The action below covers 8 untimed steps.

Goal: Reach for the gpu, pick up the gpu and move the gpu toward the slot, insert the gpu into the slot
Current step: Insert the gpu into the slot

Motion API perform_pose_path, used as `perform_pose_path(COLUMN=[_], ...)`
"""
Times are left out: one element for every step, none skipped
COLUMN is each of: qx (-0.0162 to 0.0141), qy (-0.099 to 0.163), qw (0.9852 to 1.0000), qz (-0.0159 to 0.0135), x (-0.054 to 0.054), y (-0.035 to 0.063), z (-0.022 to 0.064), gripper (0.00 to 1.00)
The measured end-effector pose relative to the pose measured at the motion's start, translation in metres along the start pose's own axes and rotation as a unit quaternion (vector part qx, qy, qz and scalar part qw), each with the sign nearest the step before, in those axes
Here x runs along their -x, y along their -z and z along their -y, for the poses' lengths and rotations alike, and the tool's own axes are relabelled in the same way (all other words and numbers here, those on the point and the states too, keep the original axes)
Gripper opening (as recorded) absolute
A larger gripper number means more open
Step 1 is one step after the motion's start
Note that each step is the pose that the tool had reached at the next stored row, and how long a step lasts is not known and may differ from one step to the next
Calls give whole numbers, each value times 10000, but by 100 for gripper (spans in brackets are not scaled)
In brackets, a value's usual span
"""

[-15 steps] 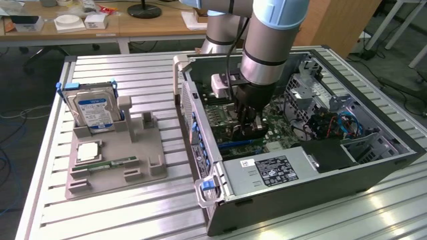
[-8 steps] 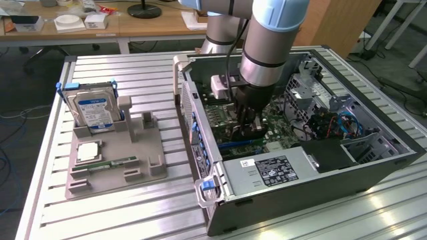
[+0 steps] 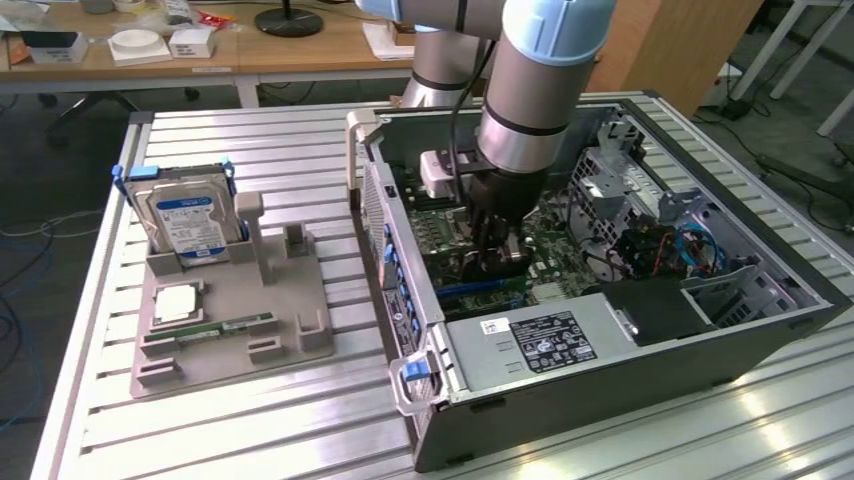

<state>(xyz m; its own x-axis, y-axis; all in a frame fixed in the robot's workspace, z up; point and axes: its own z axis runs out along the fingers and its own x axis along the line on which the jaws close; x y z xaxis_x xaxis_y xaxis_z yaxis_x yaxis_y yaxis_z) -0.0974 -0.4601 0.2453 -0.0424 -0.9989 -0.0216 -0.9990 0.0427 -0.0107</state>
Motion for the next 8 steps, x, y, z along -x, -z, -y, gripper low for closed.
perform_pose_path(qx=[1,1,0,0,1,1,2,2], qy=[0,0,-1,-2,-1,-1,-1,-3], qw=[10000,10000,10000,10000,10000,10000,10000,10000], qz=[0,0,1,1,1,1,1,1], x=[0,0,-1,-2,-3,-4,-4,-5], y=[0,-1,-1,-2,-1,-1,-1,-1], z=[0,0,-1,-1,1,7,16,25], gripper=[27,27,27,27,27,27,27,27])
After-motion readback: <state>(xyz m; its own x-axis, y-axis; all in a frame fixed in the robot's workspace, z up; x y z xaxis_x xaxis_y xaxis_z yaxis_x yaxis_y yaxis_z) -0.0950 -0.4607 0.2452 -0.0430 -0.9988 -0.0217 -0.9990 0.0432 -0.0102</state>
